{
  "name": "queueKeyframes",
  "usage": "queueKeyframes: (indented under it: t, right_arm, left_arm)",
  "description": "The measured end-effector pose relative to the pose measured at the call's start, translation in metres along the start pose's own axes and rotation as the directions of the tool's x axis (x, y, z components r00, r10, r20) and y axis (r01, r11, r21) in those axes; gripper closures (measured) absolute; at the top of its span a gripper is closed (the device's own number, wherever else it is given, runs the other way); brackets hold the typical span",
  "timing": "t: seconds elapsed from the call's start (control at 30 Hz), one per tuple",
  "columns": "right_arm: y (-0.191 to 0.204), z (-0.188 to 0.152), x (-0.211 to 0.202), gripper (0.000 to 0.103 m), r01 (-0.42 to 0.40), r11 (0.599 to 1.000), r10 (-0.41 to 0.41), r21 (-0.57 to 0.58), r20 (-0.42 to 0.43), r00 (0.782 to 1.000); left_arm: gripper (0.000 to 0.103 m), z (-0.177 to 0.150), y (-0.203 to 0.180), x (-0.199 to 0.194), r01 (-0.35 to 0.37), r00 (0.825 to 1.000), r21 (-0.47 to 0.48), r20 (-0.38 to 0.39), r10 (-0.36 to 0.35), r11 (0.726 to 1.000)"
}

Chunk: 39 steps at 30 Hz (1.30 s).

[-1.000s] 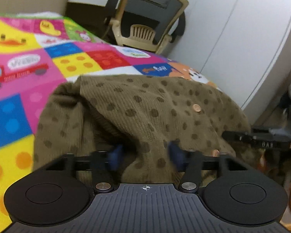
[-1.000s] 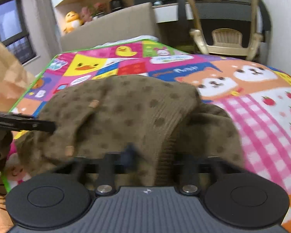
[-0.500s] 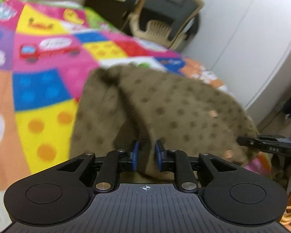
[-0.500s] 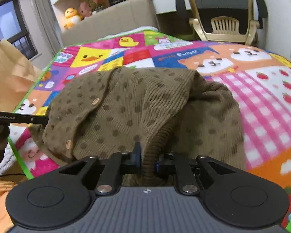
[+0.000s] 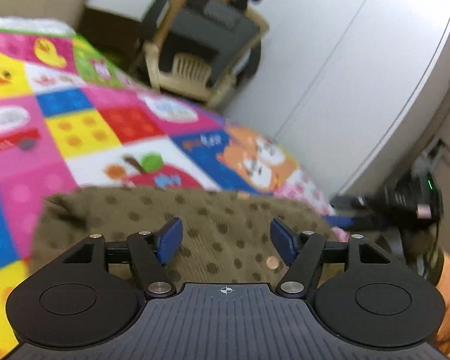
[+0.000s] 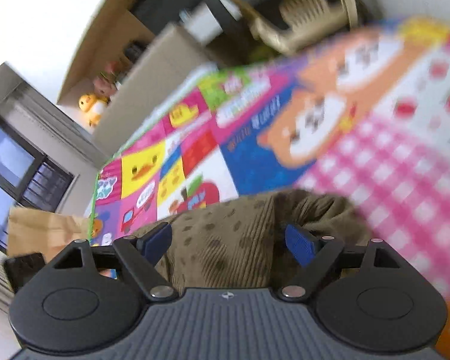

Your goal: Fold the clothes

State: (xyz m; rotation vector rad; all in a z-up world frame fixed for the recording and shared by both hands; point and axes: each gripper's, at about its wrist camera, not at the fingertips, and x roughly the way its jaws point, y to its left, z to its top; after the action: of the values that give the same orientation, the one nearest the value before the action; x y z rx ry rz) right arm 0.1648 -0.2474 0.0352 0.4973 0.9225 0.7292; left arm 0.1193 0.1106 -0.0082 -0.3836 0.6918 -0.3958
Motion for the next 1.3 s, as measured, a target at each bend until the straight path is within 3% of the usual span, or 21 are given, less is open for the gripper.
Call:
queueKeyframes:
  t: [0.17,0.27,0.33,0.43,0.47,0.53,0.6,0.67,0.7,0.77,0.8,0.9,0.97,1.07,1.13,1.23,1.3]
  right_arm:
    - [-0.022,0.032,0.047,0.019,-0.077,0.982,0.090,0.171,-0.071,0.993]
    - [-0.015,0.041,0.065,0.021,-0.085,0.988,0.082,0.126,0.029,0.996]
    - [-0.009,0.047,0.073,0.030,-0.075,0.994,0.067,0.083,0.097,0.993]
    - [-0.006,0.060,0.073,0.034,-0.043,0.999,0.040,0.017,0.155,0.987]
    - [-0.005,0.063,0.072,0.034,-0.008,1.000,0.009,-0.003,0.160,0.987]
    - [0.001,0.060,0.064,0.034,0.145,0.985,-0.128,-0.092,0.171,0.977]
    - [0.007,0.054,0.054,0.029,0.307,0.932,-0.269,-0.191,0.202,0.942]
    - [0.012,0.043,0.041,0.019,0.438,0.862,-0.378,-0.257,0.251,0.891]
    - [0.015,0.037,0.032,0.019,0.470,0.841,-0.403,-0.267,0.271,0.874]
    - [0.021,0.027,0.017,0.018,0.483,0.831,-0.405,-0.276,0.297,0.865]
    - [0.026,0.022,0.010,0.014,0.468,0.838,-0.382,-0.281,0.311,0.870]
    - [0.048,0.012,0.002,0.003,0.349,0.888,-0.247,-0.300,0.328,0.912]
    - [0.056,0.012,0.008,0.000,0.226,0.932,-0.144,-0.284,0.285,0.948]
    - [0.062,0.012,0.025,0.000,0.061,0.971,-0.011,-0.233,0.209,0.978]
    - [0.059,0.007,0.043,0.000,0.044,0.981,-0.013,-0.189,0.164,0.986]
    - [0.049,-0.007,0.064,0.000,0.108,0.981,-0.088,-0.161,0.126,0.988]
    - [0.050,-0.021,0.065,0.000,0.133,0.974,-0.105,-0.184,0.152,0.983]
  left_arm:
    - [0.033,-0.010,0.018,0.023,-0.014,0.997,-0.009,-0.072,0.013,1.000]
    - [0.033,-0.004,0.026,0.026,-0.045,0.997,0.008,-0.066,0.046,0.999]
    - [0.033,0.007,0.029,0.033,-0.106,0.993,0.050,-0.048,0.108,0.993]
    - [0.033,0.023,0.037,0.044,-0.188,0.981,0.094,-0.020,0.191,0.978]
    - [0.034,0.026,0.041,0.046,-0.194,0.980,0.089,-0.020,0.196,0.977]
    - [0.033,0.027,0.042,0.043,-0.188,0.981,0.085,-0.021,0.190,0.978]
    - [0.029,0.021,0.039,0.035,-0.192,0.981,0.101,-0.018,0.195,0.976]
    - [0.027,0.013,0.035,0.026,-0.202,0.979,0.120,-0.013,0.205,0.972]
    - [0.025,0.008,0.033,0.020,-0.211,0.977,0.119,-0.004,0.213,0.970]
    - [0.019,0.002,0.027,0.008,-0.224,0.975,0.103,0.026,0.222,0.969]
    - [0.013,-0.002,0.022,0.000,-0.224,0.974,0.089,0.051,0.221,0.970]
    - [0.009,-0.007,0.005,-0.011,-0.153,0.984,0.071,0.106,0.145,0.986]
    - [0.009,-0.008,-0.003,-0.008,-0.104,0.990,0.079,0.100,0.096,0.991]
    - [0.008,-0.014,-0.004,0.011,-0.129,0.991,0.098,0.036,0.126,0.987]
    - [0.008,-0.022,0.001,0.020,-0.149,0.989,0.098,0.005,0.149,0.984]
    - [0.008,-0.037,0.001,0.018,-0.155,0.988,0.159,0.029,0.153,0.975]
    - [0.007,-0.046,-0.002,0.017,-0.168,0.986,0.209,0.046,0.162,0.963]
